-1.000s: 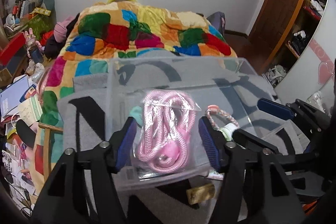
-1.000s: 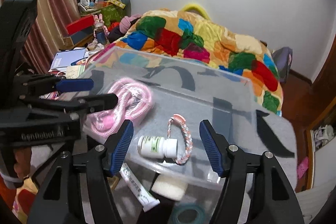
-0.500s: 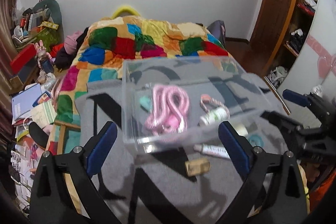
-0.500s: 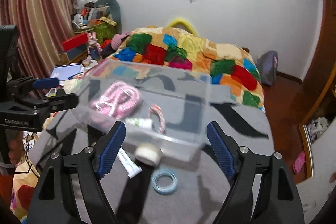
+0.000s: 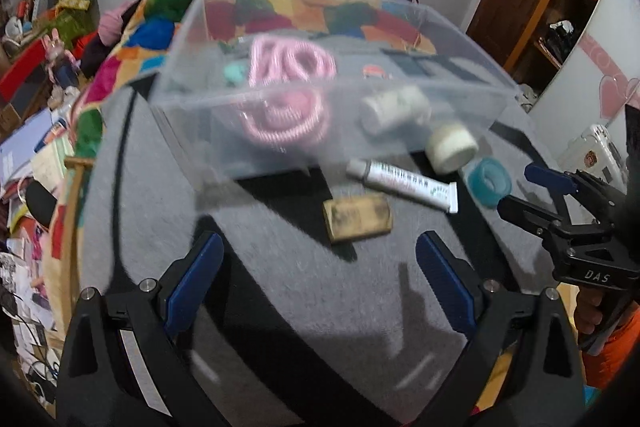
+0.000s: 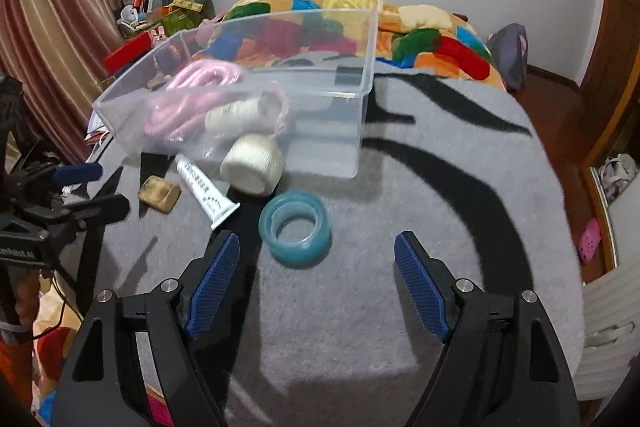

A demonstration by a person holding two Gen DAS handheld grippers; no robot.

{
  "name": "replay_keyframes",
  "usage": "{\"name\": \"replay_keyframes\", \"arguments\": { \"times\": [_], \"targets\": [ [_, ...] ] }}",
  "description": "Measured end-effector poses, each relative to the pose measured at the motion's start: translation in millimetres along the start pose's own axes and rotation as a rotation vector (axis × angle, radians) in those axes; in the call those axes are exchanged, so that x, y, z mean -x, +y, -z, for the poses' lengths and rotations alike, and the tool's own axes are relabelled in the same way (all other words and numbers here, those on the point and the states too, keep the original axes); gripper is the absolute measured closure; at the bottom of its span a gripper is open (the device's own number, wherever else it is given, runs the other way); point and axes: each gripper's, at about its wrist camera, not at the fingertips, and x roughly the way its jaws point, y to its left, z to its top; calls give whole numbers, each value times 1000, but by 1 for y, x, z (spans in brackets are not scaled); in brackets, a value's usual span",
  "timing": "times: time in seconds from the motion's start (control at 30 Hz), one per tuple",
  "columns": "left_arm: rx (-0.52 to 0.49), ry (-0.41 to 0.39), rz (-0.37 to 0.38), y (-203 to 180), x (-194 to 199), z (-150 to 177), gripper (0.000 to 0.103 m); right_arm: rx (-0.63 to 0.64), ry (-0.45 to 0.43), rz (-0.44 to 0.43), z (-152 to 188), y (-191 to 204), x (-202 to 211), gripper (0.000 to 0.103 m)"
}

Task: Organize objects
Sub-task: 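Grasp the tan soap bar with the left tool while the right tool grasps the blue tape roll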

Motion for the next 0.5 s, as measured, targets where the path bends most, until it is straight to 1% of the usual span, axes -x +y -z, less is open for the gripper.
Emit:
{"name": "replay_keyframes", "arguments": {
  "times": [0.07, 0.1, 0.17, 0.2, 0.27, 0.3, 0.33, 0.37, 0.4, 0.43, 0.47, 0.5],
  "targets": [
    [5, 7, 6, -2, -7, 2, 5, 6, -3, 3, -1, 2, -1, 26],
    [4, 7, 7, -4, -9, 2, 5, 12, -3, 4, -2, 4, -2, 29],
    [-3, 2, 8, -8, -13, 1, 7, 23, 1, 3, -3, 6, -4, 40],
    [-10, -1, 6, -10, -15, 1, 9, 23, 5, 1, -3, 7, -6, 43],
    [-30, -5, -3, -16, -17, 1, 18, 22, 16, -7, -3, 11, -11, 58],
    [-37, -12, -10, -18, -17, 0, 21, 22, 24, -9, -2, 12, -14, 61],
    [-45, -19, -11, -20, -18, 0, 27, 23, 20, 0, 0, 14, -15, 66],
    [-52, -23, -10, -22, -18, 0, 36, 27, 10, 9, 0, 15, -14, 67],
    [-56, -29, -12, -23, -17, -1, 41, 26, 5, 6, 1, 15, -13, 67],
    [-62, -33, -11, -23, -17, -1, 54, 22, -1, 0, 1, 15, -12, 67],
    [-66, -34, -4, -23, -16, -1, 63, 21, -7, -2, 2, 15, -10, 67],
    [-65, -35, 3, -22, -15, -1, 62, 23, -13, 0, 2, 15, -8, 67]
  ]
}}
